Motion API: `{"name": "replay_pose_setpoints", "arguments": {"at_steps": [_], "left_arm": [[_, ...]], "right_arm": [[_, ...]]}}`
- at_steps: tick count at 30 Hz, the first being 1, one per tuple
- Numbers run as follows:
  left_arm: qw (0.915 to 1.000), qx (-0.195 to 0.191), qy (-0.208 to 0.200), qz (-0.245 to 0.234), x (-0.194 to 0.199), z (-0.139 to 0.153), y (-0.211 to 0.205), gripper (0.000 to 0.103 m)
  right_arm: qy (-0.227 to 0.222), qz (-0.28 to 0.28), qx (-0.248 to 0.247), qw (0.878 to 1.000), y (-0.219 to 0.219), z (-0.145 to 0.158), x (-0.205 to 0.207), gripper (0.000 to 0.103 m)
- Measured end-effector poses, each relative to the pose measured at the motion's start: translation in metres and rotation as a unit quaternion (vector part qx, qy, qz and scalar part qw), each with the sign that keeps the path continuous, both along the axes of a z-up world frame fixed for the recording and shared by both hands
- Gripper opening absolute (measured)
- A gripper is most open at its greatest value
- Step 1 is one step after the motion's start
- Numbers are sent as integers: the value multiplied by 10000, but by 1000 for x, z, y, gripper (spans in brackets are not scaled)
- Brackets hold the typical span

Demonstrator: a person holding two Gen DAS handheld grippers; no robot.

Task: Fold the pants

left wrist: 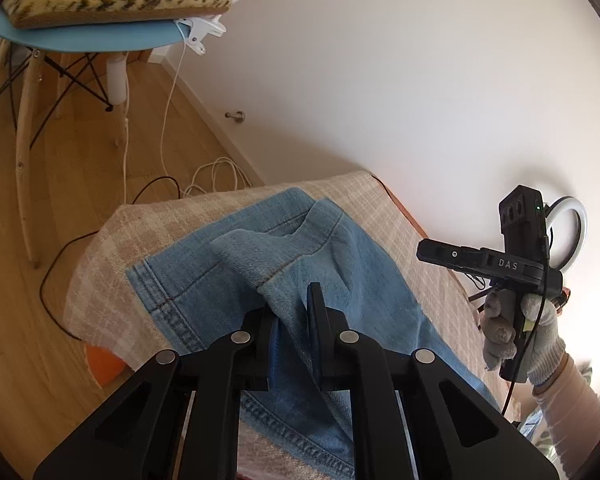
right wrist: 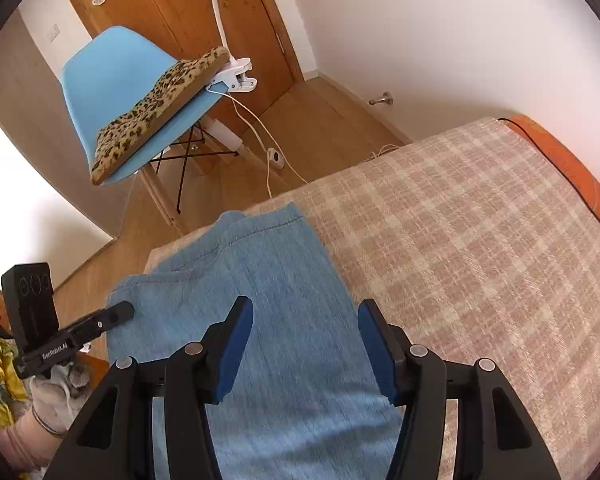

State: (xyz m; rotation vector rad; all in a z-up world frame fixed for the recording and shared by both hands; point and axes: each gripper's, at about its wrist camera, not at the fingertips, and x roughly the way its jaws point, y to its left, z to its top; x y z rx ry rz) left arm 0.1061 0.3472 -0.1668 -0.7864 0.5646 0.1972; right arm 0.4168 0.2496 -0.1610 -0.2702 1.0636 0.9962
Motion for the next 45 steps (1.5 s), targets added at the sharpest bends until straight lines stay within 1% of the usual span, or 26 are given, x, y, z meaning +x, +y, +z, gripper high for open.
{"name": "replay_pose_setpoints", "arguments": {"at_steps": [1, 3, 6, 8, 9, 10, 11, 12, 14, 16, 19, 21, 23, 26, 28, 30, 31, 34, 37, 40, 43, 45], "left_arm": [[10000, 12, -31, 13, -2, 1, 1, 9], [9999, -71, -72, -7, -2, 0, 2, 9], [9999, -75, -43, -80, 2, -3, 3, 9], [9997, -166, -53, -160, 5, -6, 4, 9], [9998, -183, -25, -125, 6, -7, 5, 10], [9997, -216, 6, -98, 8, -9, 6, 10], [9996, -255, 17, -93, 10, -11, 7, 10], [9996, -260, 18, -66, 12, -12, 7, 10], [9998, -212, 24, 10, 13, -14, 7, 10], [9998, -175, -23, 1, 12, -15, 5, 4], [9998, -111, -127, 39, 3, -11, 3, 3], [9995, -175, -224, 142, -7, -9, 8, 3], [9990, -278, -278, 204, -15, -9, 14, 3], [9991, -204, -242, 276, -25, -10, 20, 3], [9992, -145, -186, 336, -29, -13, 24, 3], [9989, -224, -115, 400, -28, -20, 31, 3], [9988, -259, -71, 398, -27, -24, 33, 3], [9989, -275, 64, 369, -22, -33, 36, 3], [9991, -201, 158, 333, -20, -36, 33, 3], [9992, 1, 253, 318, -17, -32, 31, 3], [9988, 120, 358, 322, -17, -29, 31, 7], [9987, 140, 405, 279, -18, -27, 31, 7]], "right_arm": [[116, -3, 36, 9999, 8, -5, 7, 57], [203, -34, 30, 9998, 22, -13, 19, 57], [425, 30, 17, 9991, 41, -27, 28, 57], [529, 66, -24, 9986, 49, -36, 30, 57], [586, 88, -29, 9982, 53, -40, 30, 56], [663, 112, -19, 9977, 55, -44, 31, 51], [743, 124, 17, 9972, 58, -47, 30, 36], [786, 122, 55, 9968, 60, -49, 29, 31], [685, 100, 85, 9976, 62, -50, 25, 14], [400, 149, 73, 9991, 59, -43, 15, 8], [114, 122, 243, 9996, 52, -23, 3, 5], [-16, 169, 379, 9991, 51, -6, -7, 4], [-265, 298, 395, 9984, 55, 9, -18, 4], [-454, 444, 375, 9973, 69, 25, -27, 4], [-646, 546, 273, 9960, 82, 28, -32, 4], [-816, 592, 111, 9948, 95, 24, -32, 4], [-824, 538, 41, 9951, 98, 19, -30, 4], [-755, 400, -167, 9962, 105, 0, -22, 4], [-711, 323, -342, 9964, 107, -18, -17, 4], [-781, 202, -400, 9959, 104, -26, -15, 14], [-805, -1, -332, 9962, 97, -21, -14, 34], [-890, -94, -251, 9957, 88, -12, -16, 36]]}}
